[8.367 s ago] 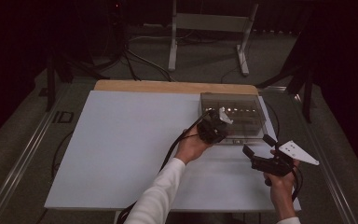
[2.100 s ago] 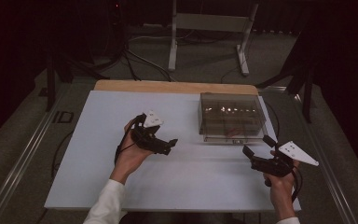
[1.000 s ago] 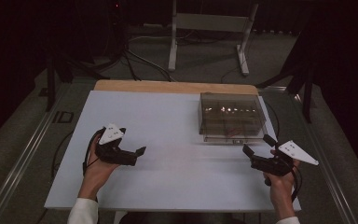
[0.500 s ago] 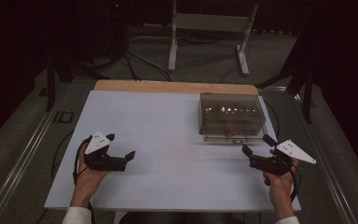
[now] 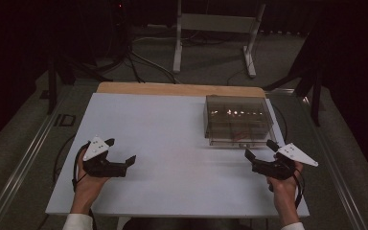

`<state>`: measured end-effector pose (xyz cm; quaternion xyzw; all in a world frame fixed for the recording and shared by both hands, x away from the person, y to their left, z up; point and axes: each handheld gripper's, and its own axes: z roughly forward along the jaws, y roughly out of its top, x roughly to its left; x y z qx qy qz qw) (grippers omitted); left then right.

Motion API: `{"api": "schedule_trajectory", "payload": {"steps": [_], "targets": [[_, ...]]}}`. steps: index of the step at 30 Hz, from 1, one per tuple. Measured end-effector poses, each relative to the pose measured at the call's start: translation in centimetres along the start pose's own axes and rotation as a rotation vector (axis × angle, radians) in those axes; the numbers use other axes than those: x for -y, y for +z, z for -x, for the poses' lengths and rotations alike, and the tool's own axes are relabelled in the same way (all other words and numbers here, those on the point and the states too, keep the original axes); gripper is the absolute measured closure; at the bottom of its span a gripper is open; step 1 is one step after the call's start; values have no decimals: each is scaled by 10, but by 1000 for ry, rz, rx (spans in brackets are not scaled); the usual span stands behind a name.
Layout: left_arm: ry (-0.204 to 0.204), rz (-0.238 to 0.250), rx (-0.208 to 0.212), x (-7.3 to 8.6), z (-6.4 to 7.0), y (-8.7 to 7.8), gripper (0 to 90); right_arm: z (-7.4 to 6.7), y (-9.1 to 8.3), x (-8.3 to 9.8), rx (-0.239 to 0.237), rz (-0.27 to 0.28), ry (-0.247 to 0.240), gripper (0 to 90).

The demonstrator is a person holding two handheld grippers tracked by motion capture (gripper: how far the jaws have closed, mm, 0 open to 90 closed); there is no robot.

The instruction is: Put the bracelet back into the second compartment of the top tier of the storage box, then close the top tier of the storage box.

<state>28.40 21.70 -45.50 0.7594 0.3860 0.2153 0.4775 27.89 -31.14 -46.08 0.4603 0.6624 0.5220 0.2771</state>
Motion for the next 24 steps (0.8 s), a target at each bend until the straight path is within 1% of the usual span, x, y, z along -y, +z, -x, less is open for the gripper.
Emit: {"api": "schedule_trajectory", "payload": {"steps": [4, 6, 12, 16, 19, 20, 22, 23, 24], "targets": [[-4, 1, -4, 0, -1, 0, 12, 0, -1, 0, 5, 6, 18, 34], [-3, 1, -8, 0, 0, 0, 11, 0, -1, 1, 4, 0, 26, 34], [-5, 3, -6, 0, -1, 1, 11, -4, 1, 2, 0, -18, 20, 34], [-5, 9, -14, 0, -1, 0, 12, -6, 3, 3, -6, -36, 9, 36], [-11, 13, -16, 0, -2, 0, 12, -8, 3, 3, -6, -36, -2, 93], [-15, 16, -15, 0, -3, -1, 12, -9, 2, 3, -8, -39, -6, 143], [-16, 17, -16, 0, -3, -1, 12, -11, 3, 3, 4, -45, -14, 201], [-16, 17, -17, 0, -3, -1, 12, -12, 2, 3, 5, -40, -19, 255], [-15, 17, -16, 0, -3, -1, 12, -13, 2, 3, 9, -37, -25, 328]]}}
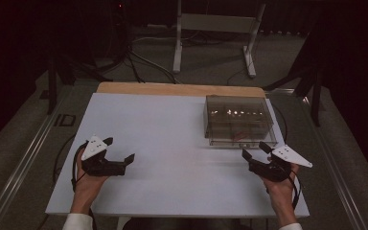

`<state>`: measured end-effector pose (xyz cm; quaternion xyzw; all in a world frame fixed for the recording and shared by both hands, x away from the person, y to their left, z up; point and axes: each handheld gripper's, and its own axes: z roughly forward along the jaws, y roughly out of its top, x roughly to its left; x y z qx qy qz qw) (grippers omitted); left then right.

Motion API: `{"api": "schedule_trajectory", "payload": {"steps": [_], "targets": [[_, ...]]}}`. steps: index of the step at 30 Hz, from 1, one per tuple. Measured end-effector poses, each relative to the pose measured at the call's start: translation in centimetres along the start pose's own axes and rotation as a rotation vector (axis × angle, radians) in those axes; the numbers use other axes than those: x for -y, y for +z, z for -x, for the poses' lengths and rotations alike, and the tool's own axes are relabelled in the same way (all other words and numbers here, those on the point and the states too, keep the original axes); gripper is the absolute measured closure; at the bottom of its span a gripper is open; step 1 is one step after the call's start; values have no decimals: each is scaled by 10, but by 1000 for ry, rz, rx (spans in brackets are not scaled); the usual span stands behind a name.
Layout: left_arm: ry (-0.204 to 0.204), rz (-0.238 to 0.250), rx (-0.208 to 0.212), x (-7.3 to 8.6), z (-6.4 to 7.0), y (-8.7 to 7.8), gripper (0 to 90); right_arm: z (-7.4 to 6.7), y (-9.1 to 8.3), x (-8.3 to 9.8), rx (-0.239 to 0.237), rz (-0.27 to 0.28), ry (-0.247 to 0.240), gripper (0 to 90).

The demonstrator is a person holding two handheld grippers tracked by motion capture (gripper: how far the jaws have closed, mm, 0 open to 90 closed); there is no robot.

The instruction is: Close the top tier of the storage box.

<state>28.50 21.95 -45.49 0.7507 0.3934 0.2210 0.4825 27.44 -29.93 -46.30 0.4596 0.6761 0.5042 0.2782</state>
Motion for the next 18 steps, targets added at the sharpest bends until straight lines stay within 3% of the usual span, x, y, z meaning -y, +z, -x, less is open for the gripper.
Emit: {"api": "schedule_trajectory", "payload": {"steps": [1, 3, 4, 5, 8, 12, 18], "targets": [[0, 0, 0, 0, 0, 0, 12, 0, 0, 0, 0, 0, 0, 328], [1, -5, 0, 0, 0, 1, 12, -2, 0, 1, 1, 8, -12, 521], [1, -5, -1, 0, 0, 1, 12, -4, 0, 2, 11, 3, -19, 676], [1, -5, -1, 1, 0, 1, 12, -4, 0, 2, 11, 3, -19, 676], [-1, -1, -3, 0, -1, 0, 12, -5, 1, 2, 21, -2, -8, 900], [-5, 8, -10, 0, -2, -2, 12, -5, 3, 3, 56, -12, -7, 900], [-12, 18, -18, 0, -3, -4, 12, -4, 8, 4, 68, -34, -20, 900]]}}
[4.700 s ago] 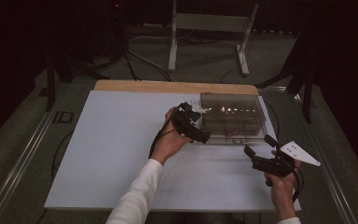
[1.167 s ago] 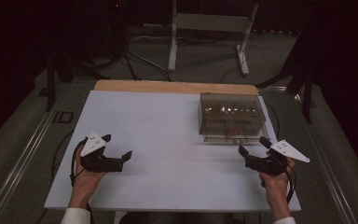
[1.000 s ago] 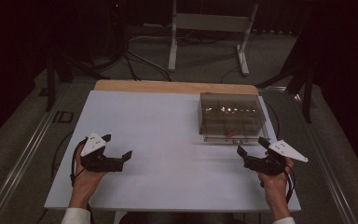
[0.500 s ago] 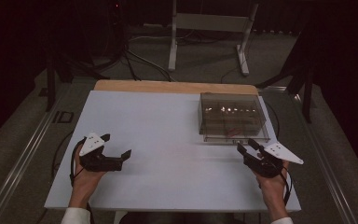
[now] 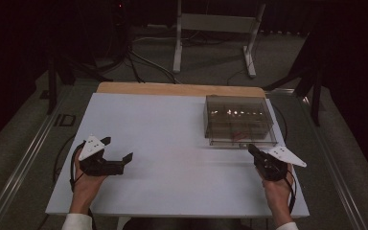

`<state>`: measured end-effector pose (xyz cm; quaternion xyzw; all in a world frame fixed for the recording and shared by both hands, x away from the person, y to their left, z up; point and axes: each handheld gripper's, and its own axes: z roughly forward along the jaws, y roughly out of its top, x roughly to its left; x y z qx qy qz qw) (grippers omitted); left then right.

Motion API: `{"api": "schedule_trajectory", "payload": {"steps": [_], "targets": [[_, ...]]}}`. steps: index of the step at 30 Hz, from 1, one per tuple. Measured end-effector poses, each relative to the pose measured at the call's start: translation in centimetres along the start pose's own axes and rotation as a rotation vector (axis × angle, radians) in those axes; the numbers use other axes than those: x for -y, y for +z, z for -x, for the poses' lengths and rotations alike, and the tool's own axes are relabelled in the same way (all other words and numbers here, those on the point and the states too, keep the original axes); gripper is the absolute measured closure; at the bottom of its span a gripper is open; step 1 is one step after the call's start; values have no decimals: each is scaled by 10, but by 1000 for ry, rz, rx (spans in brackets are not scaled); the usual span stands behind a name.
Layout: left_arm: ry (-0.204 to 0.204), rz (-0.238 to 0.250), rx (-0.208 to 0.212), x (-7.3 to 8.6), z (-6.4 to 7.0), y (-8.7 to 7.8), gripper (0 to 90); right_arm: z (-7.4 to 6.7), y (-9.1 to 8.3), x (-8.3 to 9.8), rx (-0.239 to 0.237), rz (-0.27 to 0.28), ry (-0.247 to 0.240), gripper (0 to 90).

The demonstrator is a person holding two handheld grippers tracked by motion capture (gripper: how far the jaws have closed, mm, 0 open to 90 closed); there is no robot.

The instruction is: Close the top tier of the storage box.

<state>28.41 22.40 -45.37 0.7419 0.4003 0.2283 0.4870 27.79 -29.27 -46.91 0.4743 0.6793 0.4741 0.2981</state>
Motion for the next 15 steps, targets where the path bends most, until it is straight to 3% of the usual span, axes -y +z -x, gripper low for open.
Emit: {"api": "schedule_trajectory", "payload": {"steps": [15], "targets": [[-1, -4, -4, 0, -1, 0, 12, -1, 10, 8, 15, -20, 16, 900]]}}
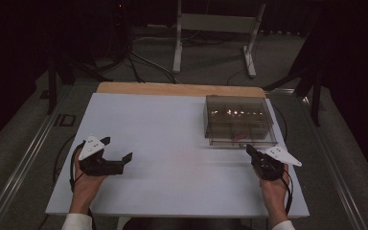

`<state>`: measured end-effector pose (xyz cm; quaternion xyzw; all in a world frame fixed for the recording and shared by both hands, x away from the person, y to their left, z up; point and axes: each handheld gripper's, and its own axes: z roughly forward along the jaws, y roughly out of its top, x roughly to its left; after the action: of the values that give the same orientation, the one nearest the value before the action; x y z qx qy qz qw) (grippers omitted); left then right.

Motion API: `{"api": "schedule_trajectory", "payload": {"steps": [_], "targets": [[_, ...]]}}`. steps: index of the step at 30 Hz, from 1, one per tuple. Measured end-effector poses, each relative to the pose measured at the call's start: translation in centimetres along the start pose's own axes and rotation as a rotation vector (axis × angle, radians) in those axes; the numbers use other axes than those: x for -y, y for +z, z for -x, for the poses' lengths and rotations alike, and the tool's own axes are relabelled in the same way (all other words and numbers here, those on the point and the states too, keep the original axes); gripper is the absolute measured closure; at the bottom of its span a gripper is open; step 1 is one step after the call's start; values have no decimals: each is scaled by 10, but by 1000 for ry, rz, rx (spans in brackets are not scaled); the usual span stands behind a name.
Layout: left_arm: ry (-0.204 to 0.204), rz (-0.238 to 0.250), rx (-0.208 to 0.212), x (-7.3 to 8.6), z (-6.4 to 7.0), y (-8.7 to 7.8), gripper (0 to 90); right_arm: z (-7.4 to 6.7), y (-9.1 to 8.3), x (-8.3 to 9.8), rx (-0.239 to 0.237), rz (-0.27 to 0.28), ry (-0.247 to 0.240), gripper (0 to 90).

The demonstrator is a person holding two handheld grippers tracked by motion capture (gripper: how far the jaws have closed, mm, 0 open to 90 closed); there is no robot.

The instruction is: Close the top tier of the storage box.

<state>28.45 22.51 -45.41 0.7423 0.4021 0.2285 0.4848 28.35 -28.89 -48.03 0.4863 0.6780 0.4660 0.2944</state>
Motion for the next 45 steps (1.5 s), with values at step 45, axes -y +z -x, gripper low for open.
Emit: {"api": "schedule_trajectory", "payload": {"steps": [45], "targets": [[-8, 8, -2, 0, -2, -3, 12, 0, 14, 9, 23, -40, -25, 900]]}}
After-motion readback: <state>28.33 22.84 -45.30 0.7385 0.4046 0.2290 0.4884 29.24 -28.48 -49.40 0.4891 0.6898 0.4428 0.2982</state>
